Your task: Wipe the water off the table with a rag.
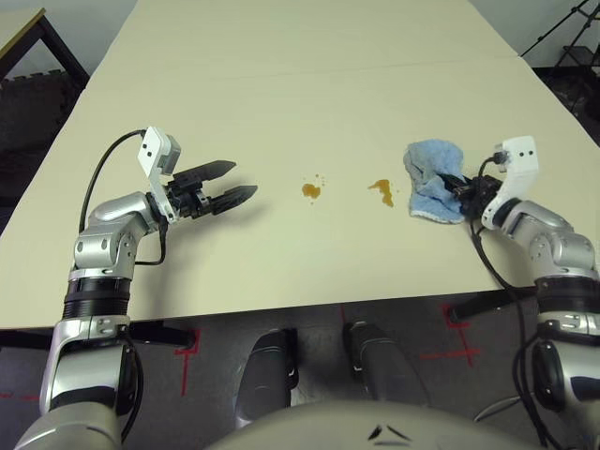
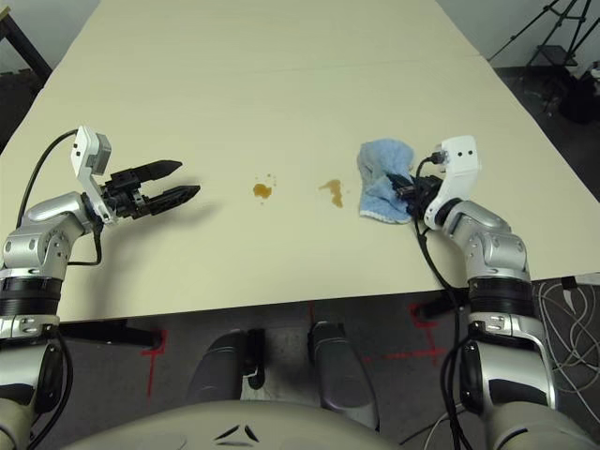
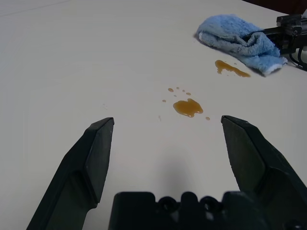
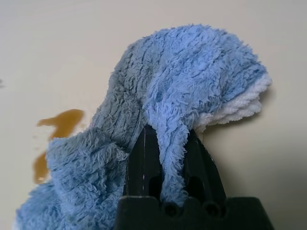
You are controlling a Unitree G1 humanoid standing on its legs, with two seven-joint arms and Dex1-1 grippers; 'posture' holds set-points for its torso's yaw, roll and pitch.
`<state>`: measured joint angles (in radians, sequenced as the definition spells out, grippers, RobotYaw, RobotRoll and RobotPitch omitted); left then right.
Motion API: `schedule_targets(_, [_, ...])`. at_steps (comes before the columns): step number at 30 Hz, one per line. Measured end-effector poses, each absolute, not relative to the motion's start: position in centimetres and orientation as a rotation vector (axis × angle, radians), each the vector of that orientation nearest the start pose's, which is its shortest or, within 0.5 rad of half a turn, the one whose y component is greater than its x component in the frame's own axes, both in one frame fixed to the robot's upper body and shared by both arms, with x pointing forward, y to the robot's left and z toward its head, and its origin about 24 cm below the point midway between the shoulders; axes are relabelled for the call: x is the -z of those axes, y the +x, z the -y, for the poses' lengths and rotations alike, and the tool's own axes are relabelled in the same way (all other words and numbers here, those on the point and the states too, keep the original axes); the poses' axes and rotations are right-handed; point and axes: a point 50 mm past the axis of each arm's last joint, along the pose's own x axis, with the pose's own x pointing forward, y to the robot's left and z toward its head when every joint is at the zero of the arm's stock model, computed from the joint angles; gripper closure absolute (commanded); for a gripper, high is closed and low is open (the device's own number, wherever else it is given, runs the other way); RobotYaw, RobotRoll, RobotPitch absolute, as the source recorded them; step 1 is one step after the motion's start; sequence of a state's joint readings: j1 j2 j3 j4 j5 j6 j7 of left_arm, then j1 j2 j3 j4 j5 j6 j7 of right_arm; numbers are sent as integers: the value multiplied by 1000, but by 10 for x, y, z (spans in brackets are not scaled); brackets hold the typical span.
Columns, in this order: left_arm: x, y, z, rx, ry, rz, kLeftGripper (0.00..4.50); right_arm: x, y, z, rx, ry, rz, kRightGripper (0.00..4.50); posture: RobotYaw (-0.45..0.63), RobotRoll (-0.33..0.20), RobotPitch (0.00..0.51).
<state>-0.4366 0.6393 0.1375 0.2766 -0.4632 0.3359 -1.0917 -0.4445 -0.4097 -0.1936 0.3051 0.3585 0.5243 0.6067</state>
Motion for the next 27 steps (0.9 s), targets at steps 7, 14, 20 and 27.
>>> schedule_targets(7, [-137, 303, -248, 906, 30, -105, 0, -88, 319, 186, -565, 184, -291, 4303, -108, 0, 145])
schedule_targets(14, [-136, 303, -248, 902, 29, -105, 0, -84, 316, 160, -612, 216, -297, 4303, -103, 0, 144])
schedule_targets(20, [-133, 302, -249, 894, 25, -114, 0, -83, 317, 155, -601, 228, -293, 4303, -102, 0, 145])
schedule_targets(27, [-136, 302, -246, 903, 36, -99, 0, -86, 324, 160, -560, 219, -286, 4303, -106, 0, 146])
